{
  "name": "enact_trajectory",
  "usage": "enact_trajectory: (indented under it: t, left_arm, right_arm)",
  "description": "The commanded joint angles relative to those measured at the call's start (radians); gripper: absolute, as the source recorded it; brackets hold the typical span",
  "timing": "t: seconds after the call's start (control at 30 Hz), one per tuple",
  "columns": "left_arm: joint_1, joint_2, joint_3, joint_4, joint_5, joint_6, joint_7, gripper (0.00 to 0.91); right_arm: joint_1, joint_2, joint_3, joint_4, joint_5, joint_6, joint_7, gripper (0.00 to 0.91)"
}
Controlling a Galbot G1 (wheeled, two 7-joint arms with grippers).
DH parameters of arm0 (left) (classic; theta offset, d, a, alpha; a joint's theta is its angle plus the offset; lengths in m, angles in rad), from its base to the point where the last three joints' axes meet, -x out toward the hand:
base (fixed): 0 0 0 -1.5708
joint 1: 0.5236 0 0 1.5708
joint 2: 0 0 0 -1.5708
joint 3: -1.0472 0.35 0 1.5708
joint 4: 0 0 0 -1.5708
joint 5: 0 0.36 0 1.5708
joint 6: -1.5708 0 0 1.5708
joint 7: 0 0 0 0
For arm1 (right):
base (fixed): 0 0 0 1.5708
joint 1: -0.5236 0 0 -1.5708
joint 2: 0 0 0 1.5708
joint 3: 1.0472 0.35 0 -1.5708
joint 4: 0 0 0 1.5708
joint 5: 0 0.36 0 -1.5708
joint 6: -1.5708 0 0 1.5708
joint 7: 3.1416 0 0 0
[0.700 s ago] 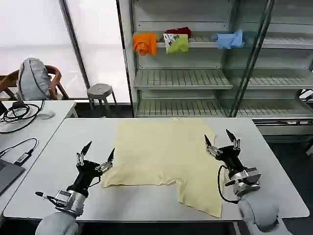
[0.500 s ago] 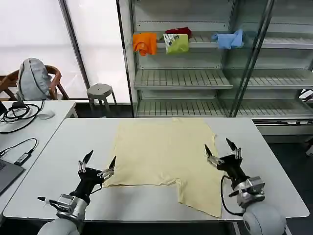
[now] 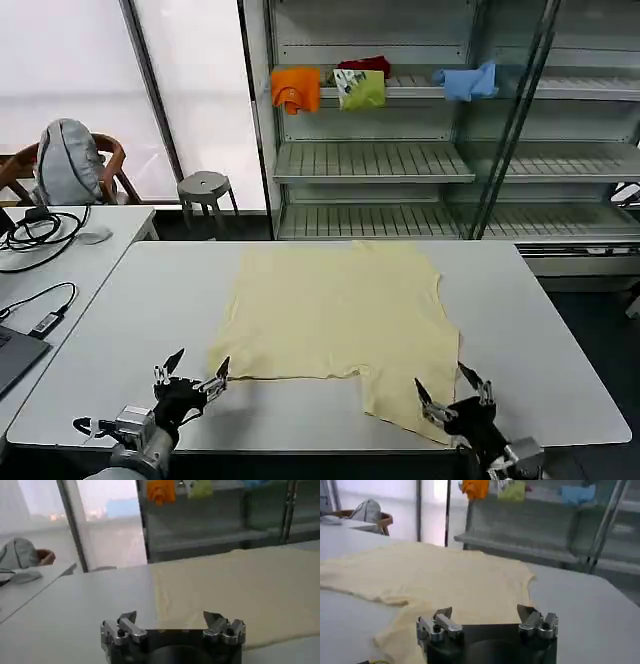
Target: Fold and organize the clothes.
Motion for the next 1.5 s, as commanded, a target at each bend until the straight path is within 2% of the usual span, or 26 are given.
enact_trajectory:
  t: [0.03,0.53,0.57,0.6,0.63,0.67,0.7,1.0,1.5]
  left_arm:
    - [0.015,0.006,-0.012,0.039,-0.055,0.093,-0.036,0.907]
    - [-0.017,0.004,-0.012,0.078,-0.071,0.092,-0.027,0.907]
    - [-0.018,0.004,-0.013,0.076,-0.071,0.092,-0.026,0.907]
    - [-0.018,0.004,-0.012,0.076,-0.070,0.092,-0.025,0.907]
    - [-0.017,0.004,-0.011,0.076,-0.070,0.091,-0.025,0.524]
    - [-0.016,0.004,-0.006,0.074,-0.067,0.092,-0.024,0.202]
    - [-0.015,0.003,-0.003,0.073,-0.063,0.092,-0.023,0.010]
    - [-0.002,-0.003,0.003,0.060,-0.052,0.088,0.007,0.020]
    - [0.000,-0.001,0.008,0.048,-0.047,0.072,0.033,0.010]
  right_arm:
    - [-0.123,0.014,0.013,0.051,-0.006,-0.068,0.024,0.907]
    - [-0.117,0.027,0.012,0.026,-0.016,-0.058,0.041,0.907]
    - [-0.115,0.027,0.011,0.025,-0.015,-0.058,0.041,0.846]
    - [-0.114,0.026,0.011,0.023,-0.015,-0.060,0.041,0.474]
    - [-0.114,0.025,0.009,0.022,-0.013,-0.062,0.041,0.000]
    - [-0.111,0.024,0.007,0.021,-0.010,-0.065,0.041,0.000]
    - [-0.109,0.023,0.002,0.019,-0.009,-0.072,0.043,0.000]
    - [-0.107,0.022,-0.014,0.024,0.035,-0.090,0.047,0.000]
    - [-0.086,0.021,-0.020,0.019,0.035,-0.065,0.026,0.000]
